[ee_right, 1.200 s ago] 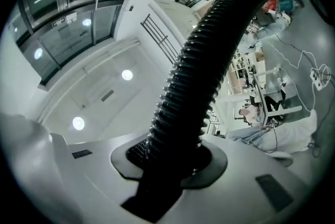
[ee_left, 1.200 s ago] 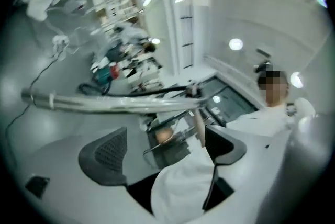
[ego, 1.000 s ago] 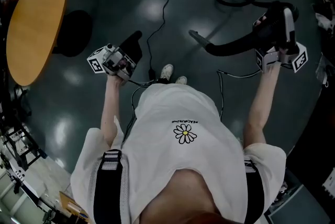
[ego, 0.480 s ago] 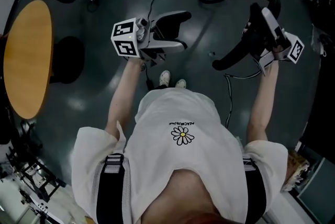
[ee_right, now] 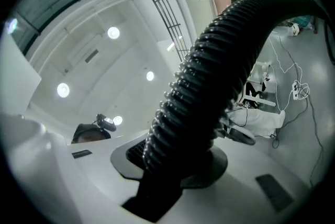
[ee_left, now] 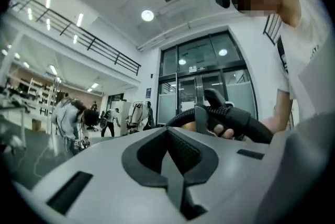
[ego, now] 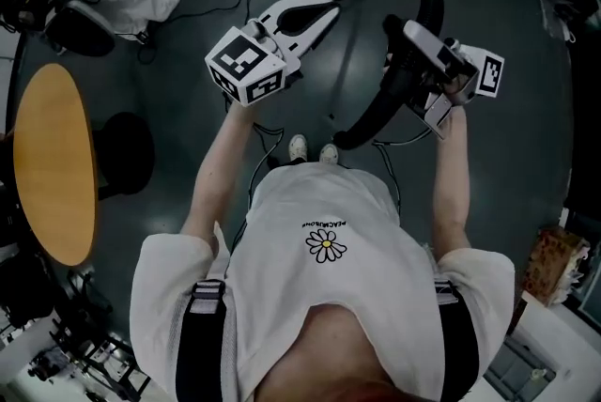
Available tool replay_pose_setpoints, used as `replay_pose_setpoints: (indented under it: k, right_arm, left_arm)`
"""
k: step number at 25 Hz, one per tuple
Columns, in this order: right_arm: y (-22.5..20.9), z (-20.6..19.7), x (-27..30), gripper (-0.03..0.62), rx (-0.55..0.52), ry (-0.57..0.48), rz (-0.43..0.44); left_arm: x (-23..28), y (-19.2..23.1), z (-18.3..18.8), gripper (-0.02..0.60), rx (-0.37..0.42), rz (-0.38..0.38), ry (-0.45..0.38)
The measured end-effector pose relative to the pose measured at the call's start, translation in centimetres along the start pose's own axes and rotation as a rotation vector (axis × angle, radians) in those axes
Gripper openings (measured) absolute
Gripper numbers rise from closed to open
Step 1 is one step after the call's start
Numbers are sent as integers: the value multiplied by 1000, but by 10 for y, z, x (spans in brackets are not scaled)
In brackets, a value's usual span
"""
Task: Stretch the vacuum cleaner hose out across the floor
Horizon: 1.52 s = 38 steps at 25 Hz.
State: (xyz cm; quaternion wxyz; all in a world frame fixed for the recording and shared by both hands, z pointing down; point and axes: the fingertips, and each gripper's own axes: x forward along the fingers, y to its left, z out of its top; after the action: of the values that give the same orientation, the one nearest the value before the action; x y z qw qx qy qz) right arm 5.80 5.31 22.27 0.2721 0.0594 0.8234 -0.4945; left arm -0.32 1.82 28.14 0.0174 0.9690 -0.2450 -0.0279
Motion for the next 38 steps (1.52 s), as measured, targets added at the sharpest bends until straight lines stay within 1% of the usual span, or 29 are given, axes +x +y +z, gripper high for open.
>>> replay_pose_setpoints:
  k: [3, 6, 7, 8, 9, 10, 11, 12, 13, 15, 17, 18, 19, 21, 24, 25, 26, 27, 28, 29, 30, 31, 32, 33, 34, 35, 36, 37, 38]
  right_arm:
    - [10, -22, 9, 152, -46, 120, -28]
    - [9, -41, 4, 152, -73, 243, -107]
    - [8, -48, 0, 152, -75, 282, -134]
    - [10, -56, -3, 152, -75, 322, -154]
    - [13, -63, -5, 152, -74, 359, -169]
    - [17, -69, -6, 152, -70, 393, -179]
    - [20, -73, -7, 152, -61, 422, -189]
    - [24, -76, -8, 150, -49, 449, -199]
    - [28, -80, -8, 150, -37, 478, -205]
    - [35, -92, -6, 150, -18, 548, -213]
    - [39, -108, -2, 150, 4, 620, -211]
    - [41, -117, 1, 150, 18, 654, -206]
    - [43, -126, 4, 150, 29, 683, -201]
    - [48, -137, 10, 150, 36, 722, -192]
    - [56, -142, 14, 150, 23, 767, -206]
    - [56, -142, 14, 150, 14, 778, -218]
    - [57, -139, 13, 150, 1, 785, -229]
    - [57, -137, 12, 150, -12, 789, -239]
    - [57, -135, 11, 150, -21, 796, -250]
    - [55, -136, 8, 150, -27, 810, -269]
    - [48, -137, 3, 150, -34, 835, -300]
    - [38, -140, -5, 150, -53, 873, -346]
    - [24, -140, -16, 151, -90, 919, -414]
    - [7, -138, -32, 150, -152, 976, -510]
    - [-11, -131, -50, 150, -242, 1046, -634]
    - [-29, -123, -72, 150, -355, 1137, -777]
    - [-46, -114, -94, 150, -479, 1251, -920]
    - [-60, -106, -114, 150, -600, 1375, -1045]
    - [-73, -100, -133, 151, -707, 1488, -1149]
  left_arm:
    - [13, 2, 15, 5, 159, -4, 19]
    - [33, 6, 23, 6, 333, 12, 47]
    - [41, 3, 22, 8, 367, -5, 59]
    - [49, -3, 22, 35, 385, -39, 61]
    - [58, -10, 23, 151, 397, -85, 58]
    - [66, -17, 23, 309, 409, -138, 60]
    - [74, -24, 23, 361, 428, -187, 81]
    - [81, -29, 21, 393, 459, -229, 117]
    - [87, -32, 17, 405, 507, -262, 161]
    - [98, -38, 11, 405, 630, -311, 229]
    - [109, -44, 7, 405, 741, -353, 248]
    - [112, -48, 7, 405, 783, -376, 248]
    - [115, -53, 6, 405, 813, -405, 250]
    - [117, -63, 1, 405, 848, -473, 268]
    - [118, -76, -8, 405, 909, -578, 294]
    - [117, -78, -10, 404, 929, -611, 314]
    - [115, -77, -14, 402, 948, -638, 354]
    - [112, -73, -19, 386, 979, -655, 408]
    - [109, -68, -26, 306, 1032, -660, 464]
    - [105, -61, -32, 196, 1093, -659, 515]
    - [101, -54, -38, 146, 1135, -657, 563]
    - [96, -47, -42, 146, 1151, -656, 608]
    - [91, -38, -45, 146, 1153, -653, 649]
    - [87, -29, -48, 146, 1157, -646, 684]
    - [81, -21, -49, 146, 1162, -639, 716]
    - [76, -16, -52, 146, 1164, -636, 746]
    - [69, -14, -55, 146, 1163, -638, 776]
    - [62, -14, -59, 146, 1163, -644, 811]
    - [53, -16, -65, 147, 1159, -651, 860]
